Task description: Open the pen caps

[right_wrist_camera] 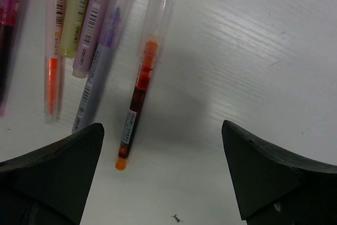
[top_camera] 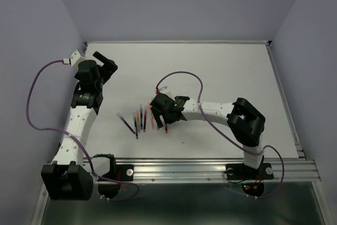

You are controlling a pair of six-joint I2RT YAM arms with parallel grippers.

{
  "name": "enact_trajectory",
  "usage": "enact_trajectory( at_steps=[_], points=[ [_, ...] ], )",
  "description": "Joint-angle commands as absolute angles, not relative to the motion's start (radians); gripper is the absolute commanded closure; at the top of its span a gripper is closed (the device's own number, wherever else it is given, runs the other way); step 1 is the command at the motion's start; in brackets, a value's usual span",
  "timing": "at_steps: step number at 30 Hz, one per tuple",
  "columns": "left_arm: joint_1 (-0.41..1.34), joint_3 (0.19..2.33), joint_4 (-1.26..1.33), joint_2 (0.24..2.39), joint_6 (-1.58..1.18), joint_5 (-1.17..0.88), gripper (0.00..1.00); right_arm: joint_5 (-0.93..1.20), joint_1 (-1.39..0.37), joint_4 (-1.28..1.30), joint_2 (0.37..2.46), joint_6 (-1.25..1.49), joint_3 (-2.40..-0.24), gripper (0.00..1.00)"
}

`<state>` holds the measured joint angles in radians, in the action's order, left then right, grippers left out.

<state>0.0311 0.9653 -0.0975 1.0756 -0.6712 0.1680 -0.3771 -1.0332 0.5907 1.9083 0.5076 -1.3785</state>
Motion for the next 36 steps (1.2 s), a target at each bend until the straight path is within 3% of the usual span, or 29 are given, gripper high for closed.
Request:
enact_trajectory(
  at_steps=[1, 4, 7, 22, 28, 31, 35, 36],
  points=[
    [0.032, 0.953, -0.075, 1.066, -0.672, 0.156, 0.01, -0.411, -1.049, 0.580, 1.943, 0.555, -1.443, 0.02],
    [0.032, 0.948, -0.074, 1.063, -0.672, 0.158, 0.01, -0.393, -1.049, 0.578, 1.970, 0.569, -1.447, 0.09],
    [0.032, 0.948, -0.074, 1.060, -0.673, 0.160, 0.01, -0.417, -1.049, 0.580, 1.986, 0.566, -1.450, 0.23],
    [0.032, 0.948, -0.077, 1.057, -0.676, 0.156, 0.01, -0.347, -1.049, 0.549, 2.042, 0.583, -1.437, 0.56],
    [0.032, 0.948, -0.078, 1.072, -0.678, 0.123, 0.01, -0.325, -1.049, 0.522, 2.026, 0.601, -1.373, 0.75],
    [0.034, 0.951, -0.075, 1.078, -0.675, 0.098, 0.01, -0.325, -1.049, 0.515, 2.022, 0.609, -1.347, 0.79],
    [0.037, 0.953, -0.061, 1.089, -0.669, 0.042, 0.01, -0.311, -1.014, 0.497, 1.994, 0.620, -1.301, 0.99],
    [0.040, 0.951, -0.049, 1.092, -0.666, 0.028, 0.01, -0.316, -1.005, 0.491, 1.970, 0.618, -1.289, 0.99]
  ],
)
